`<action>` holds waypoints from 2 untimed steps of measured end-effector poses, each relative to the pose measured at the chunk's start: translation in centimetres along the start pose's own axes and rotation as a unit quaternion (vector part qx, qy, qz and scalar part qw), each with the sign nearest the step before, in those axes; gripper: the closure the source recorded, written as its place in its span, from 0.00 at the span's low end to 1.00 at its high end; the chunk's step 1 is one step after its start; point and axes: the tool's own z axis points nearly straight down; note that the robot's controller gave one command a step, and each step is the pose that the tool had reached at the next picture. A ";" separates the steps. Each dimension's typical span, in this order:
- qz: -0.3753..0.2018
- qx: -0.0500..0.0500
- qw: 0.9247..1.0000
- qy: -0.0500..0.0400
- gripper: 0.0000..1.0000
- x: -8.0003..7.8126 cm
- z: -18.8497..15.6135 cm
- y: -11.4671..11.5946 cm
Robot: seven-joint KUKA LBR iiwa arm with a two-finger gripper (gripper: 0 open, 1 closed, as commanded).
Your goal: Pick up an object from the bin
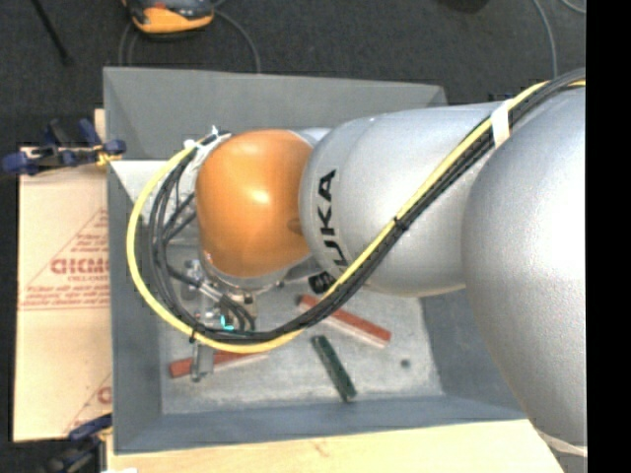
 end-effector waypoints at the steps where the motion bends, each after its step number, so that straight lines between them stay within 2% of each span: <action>1: 0.002 -0.001 1.000 -0.004 0.00 -0.2 -0.4 -0.1; 2: 0.004 -0.002 1.000 -0.007 0.00 0.8 4.1 -1.1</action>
Offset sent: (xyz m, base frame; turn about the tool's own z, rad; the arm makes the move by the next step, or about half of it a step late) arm -0.0291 -0.0302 -0.1228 0.0118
